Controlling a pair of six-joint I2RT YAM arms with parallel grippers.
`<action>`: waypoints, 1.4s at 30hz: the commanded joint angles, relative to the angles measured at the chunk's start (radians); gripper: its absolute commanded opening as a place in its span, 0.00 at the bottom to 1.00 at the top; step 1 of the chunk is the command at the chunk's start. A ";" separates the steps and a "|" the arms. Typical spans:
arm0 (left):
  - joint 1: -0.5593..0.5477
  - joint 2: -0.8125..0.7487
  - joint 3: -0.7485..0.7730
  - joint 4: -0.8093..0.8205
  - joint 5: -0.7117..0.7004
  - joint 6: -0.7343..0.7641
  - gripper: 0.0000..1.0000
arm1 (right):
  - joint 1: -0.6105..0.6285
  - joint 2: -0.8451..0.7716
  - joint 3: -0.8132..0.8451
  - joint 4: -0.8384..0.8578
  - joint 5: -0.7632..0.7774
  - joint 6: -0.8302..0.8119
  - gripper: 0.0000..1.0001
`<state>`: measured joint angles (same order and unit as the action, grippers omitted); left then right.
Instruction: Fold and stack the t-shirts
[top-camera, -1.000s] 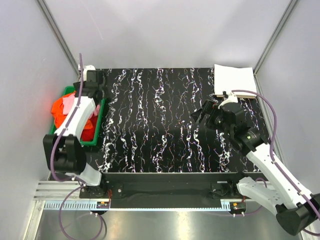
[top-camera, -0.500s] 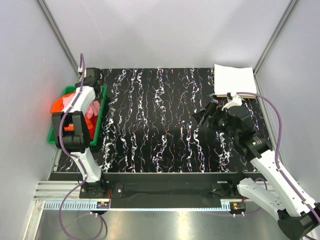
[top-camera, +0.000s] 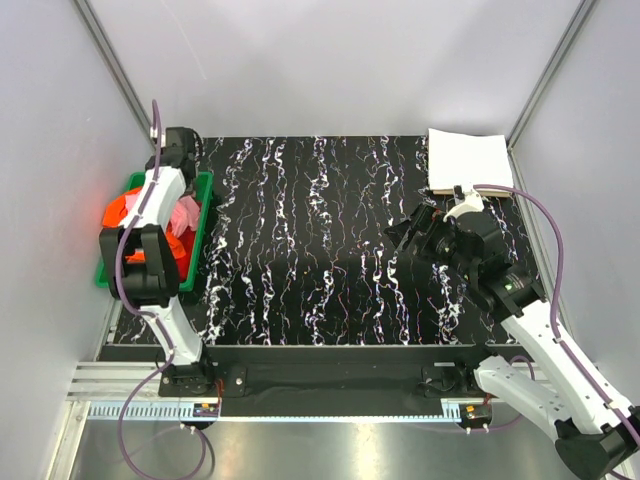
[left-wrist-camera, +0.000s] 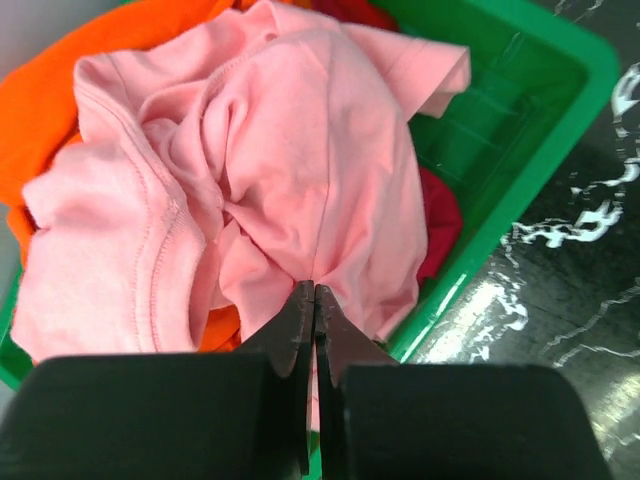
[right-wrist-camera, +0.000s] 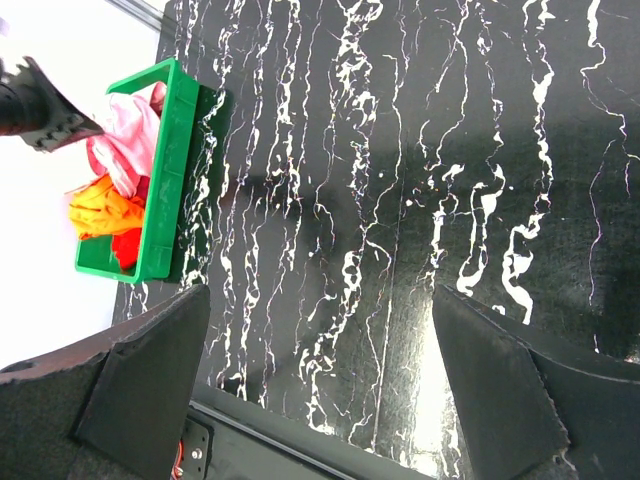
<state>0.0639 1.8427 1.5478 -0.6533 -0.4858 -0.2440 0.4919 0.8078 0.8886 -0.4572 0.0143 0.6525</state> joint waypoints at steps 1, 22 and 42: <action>-0.015 -0.109 0.096 0.006 0.026 0.008 0.00 | 0.004 -0.015 0.030 0.034 -0.007 0.010 1.00; -0.507 -0.508 0.234 0.222 -0.093 0.141 0.31 | 0.002 0.042 0.029 0.042 0.015 0.012 1.00; -0.065 -0.163 -0.210 0.233 0.115 -0.121 0.75 | 0.002 -0.015 0.010 0.043 0.012 -0.011 1.00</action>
<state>-0.0086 1.6176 1.2896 -0.4614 -0.4175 -0.3199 0.4919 0.8104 0.8898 -0.4461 0.0174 0.6632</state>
